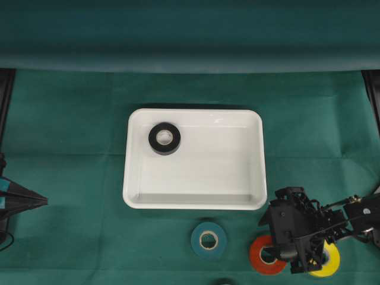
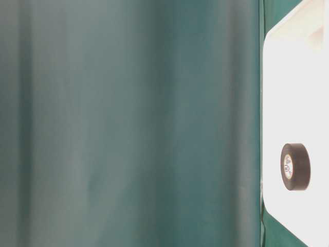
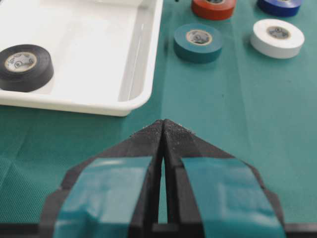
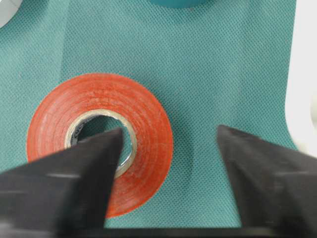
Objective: Put the tape into the white case with the right arm.
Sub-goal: 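Lower the right gripper onto the red tape roll and grasp it, then carry the red tape roll into the tray's right side and release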
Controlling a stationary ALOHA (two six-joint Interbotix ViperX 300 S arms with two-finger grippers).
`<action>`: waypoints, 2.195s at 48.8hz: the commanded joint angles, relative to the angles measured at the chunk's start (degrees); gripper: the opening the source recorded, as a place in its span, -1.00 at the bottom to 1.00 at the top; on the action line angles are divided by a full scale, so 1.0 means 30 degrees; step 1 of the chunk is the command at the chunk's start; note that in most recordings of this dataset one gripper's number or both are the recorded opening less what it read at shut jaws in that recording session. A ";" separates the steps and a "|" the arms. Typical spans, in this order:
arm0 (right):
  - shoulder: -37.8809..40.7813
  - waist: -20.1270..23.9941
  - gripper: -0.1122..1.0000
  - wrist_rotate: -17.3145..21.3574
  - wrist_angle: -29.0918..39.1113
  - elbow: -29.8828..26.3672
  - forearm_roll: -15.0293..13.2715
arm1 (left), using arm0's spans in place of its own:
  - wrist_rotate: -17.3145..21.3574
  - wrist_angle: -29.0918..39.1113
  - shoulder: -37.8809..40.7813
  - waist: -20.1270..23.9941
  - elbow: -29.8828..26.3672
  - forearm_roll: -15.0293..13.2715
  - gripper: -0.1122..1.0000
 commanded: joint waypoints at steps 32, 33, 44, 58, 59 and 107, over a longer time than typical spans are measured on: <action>-0.0469 0.0498 -0.79 0.1787 0.0820 -0.0908 0.0059 | 0.0000 -0.0205 0.0205 0.0029 -0.0205 -0.0059 -0.80; -0.0586 0.0557 -0.79 0.1816 0.1025 -0.0967 0.0059 | 0.0000 -0.0205 0.0176 0.0029 -0.0205 -0.0059 -0.80; -0.2227 0.1084 -0.79 0.1846 0.3604 -0.1641 0.0059 | 0.0000 -0.0205 0.0176 0.0029 -0.0205 -0.0059 -0.80; -0.3340 0.1230 -0.79 0.1846 0.4687 -0.1758 0.0059 | 0.0000 -0.0205 0.0176 0.0029 -0.0205 -0.0059 -0.80; -0.3311 0.1230 -0.79 0.1846 0.4687 -0.1758 0.0059 | 0.0000 -0.0205 0.0205 0.0029 -0.0205 -0.0059 -0.80; -0.2930 -0.5918 -0.79 0.1523 0.3281 -0.3281 -0.3252 | 0.0000 -0.0205 0.0176 0.0000 -0.0205 -0.0059 -0.80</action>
